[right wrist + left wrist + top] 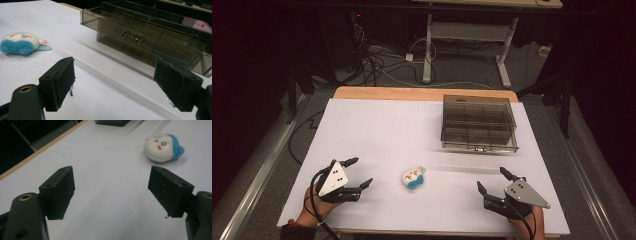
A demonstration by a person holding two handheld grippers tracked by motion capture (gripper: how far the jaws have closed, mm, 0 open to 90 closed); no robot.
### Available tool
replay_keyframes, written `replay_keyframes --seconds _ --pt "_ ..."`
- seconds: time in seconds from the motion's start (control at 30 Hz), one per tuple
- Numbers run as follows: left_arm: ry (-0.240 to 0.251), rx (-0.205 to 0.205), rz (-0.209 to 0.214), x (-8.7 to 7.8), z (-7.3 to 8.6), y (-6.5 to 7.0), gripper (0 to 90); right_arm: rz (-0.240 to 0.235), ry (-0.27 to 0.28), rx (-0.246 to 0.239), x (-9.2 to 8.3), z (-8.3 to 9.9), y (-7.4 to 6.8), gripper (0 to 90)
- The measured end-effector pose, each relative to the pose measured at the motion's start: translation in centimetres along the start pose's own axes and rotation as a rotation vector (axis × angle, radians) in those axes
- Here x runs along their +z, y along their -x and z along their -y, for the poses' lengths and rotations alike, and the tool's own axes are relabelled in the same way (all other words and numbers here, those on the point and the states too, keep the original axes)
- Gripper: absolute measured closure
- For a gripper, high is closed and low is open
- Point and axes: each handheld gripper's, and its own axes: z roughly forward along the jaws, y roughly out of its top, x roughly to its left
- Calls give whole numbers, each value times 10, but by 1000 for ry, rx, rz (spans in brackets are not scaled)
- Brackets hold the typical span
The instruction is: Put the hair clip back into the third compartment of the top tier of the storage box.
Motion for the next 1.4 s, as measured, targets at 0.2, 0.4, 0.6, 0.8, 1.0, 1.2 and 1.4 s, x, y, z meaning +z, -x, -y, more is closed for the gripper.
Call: replay_keyframes --seconds 0.2,0.4,0.6,0.8,1.0,1.2,1.4 --pt "-7 -18 -2 -2 4 -3 209 -28 -20 -15 2 -1 -3 172" --pt "-16 -8 1 -1 5 -2 207 -71 -60 -52 8 -4 -11 162" --pt "-36 -10 -1 -2 6 1 209 -107 -57 -58 13 -11 -16 174" --pt "-46 -6 -5 -3 8 4 210 -146 -59 -66 23 -19 -22 167" --pt "-53 -9 -8 -4 9 4 210 -192 -68 -98 37 -26 -39 168" --pt "-60 -10 -1 -3 10 5 209 -259 -103 -142 57 -30 -62 167" --pt "-73 2 2 -1 10 5 211 -313 -122 -153 76 -36 -79 167"
